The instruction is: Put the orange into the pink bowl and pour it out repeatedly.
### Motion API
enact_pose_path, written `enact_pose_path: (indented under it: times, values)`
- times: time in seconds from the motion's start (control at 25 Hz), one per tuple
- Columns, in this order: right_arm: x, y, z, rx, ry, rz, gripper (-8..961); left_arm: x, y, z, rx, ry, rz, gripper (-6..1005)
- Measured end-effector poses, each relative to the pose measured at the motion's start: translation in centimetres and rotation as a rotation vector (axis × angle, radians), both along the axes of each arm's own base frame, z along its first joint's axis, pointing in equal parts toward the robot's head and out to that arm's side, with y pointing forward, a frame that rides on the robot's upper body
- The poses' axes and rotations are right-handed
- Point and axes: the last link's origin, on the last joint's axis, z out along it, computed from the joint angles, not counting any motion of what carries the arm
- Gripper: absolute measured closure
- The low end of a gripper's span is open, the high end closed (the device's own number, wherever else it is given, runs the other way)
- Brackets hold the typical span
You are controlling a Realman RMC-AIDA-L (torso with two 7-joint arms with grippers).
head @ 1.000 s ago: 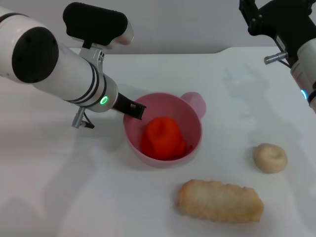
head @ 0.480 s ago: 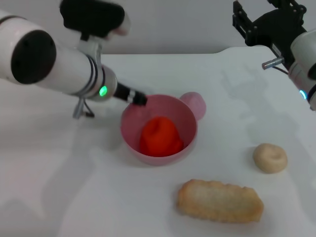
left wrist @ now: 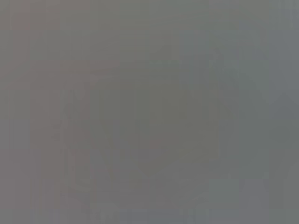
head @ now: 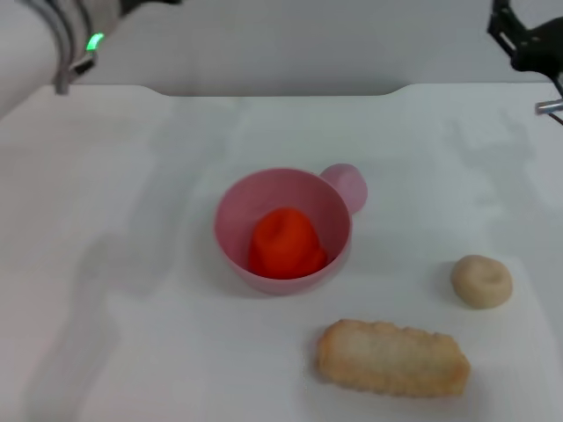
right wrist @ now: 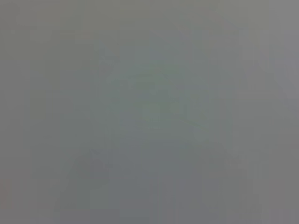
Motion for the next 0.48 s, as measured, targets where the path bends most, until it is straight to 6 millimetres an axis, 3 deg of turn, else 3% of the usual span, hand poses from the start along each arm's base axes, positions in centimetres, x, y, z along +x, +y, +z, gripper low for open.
enact_pose_path:
  times: [0.16, 0.32, 0.36, 0.4, 0.48]
  values:
    - [2.1, 0.1, 0.1, 0.000, 0.039, -0.058, 124, -3.3, -0.5, 0.6, 0.086, -0.021, -0.033, 208]
    - [3.8, -0.1, -0.4, -0.006, 0.019, -0.096, 124, -7.8, -0.9, 0.0, 0.118, -0.049, 0.008, 203]
    - [4.1, -0.1, -0.5, -0.002, 0.018, -0.099, 124, -7.8, -0.9, 0.0, 0.118, -0.049, 0.008, 203]
    - [4.6, -0.4, -0.6, 0.018, 0.033, -0.097, 124, -10.1, -1.2, -0.7, 0.129, -0.080, 0.025, 203]
    - [4.8, -0.6, -0.6, 0.037, 0.052, -0.090, 124, -11.0, -1.5, -1.1, 0.148, -0.100, 0.003, 202]
